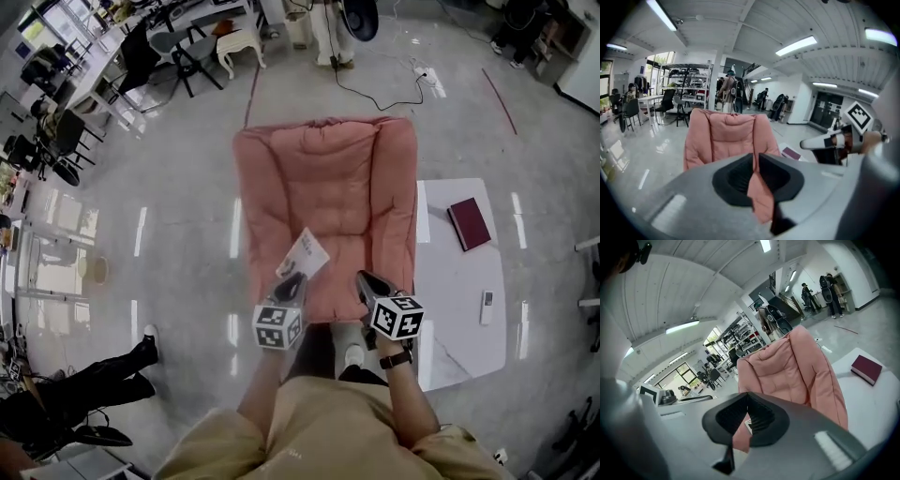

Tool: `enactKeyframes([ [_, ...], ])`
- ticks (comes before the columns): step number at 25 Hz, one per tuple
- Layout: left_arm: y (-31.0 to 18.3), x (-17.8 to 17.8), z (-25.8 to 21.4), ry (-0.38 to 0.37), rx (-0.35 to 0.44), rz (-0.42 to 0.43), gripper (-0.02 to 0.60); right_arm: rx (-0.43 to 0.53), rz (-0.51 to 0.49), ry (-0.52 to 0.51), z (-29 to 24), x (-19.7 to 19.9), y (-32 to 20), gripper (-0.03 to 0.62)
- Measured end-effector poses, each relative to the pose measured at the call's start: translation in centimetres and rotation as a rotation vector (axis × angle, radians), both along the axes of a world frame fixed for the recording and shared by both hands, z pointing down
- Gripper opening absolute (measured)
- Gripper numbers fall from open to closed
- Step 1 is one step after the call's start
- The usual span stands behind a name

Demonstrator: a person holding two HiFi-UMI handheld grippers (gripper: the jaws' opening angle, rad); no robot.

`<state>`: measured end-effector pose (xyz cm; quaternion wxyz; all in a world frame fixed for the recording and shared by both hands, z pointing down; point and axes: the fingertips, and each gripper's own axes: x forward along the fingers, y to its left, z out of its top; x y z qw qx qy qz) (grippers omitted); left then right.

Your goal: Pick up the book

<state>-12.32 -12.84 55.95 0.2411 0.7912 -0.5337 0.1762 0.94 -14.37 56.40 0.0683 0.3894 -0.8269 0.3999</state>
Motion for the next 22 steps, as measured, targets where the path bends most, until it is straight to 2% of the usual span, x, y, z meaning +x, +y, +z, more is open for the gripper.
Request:
enactKeyframes([
  [2,-1.7,-1.3,2.6,-0.017,-0.07,0.023,0.073,-0.032,-0.001,0.009,1.4,-1.2,-1.5,0.006],
  [7,-5.9,-4.6,8.9,-0.085,-0.207,0.088,0.123,-0.102,-0.034,0.032,4.9,-5.0,-4.8,0.008],
  [12,-9.6,-6.5,15.8,-0.128,-0.352,0.206,0.205,-0.153,-0.069,0.059,8.1,-8.0,-7.5,0.006],
  [18,-12.4,-8.0,25.3,-0.177,-0.549,0.308,0.246,-0.212,-0.092,0.082,11.9,-10.1,-9.3,0.008],
  [22,-14.0,-9.1,30.7,-0.238,-0.635,0.35,0.333,-0.248,-0.101,0.095,14.1,-10.5,-9.9,0.008],
])
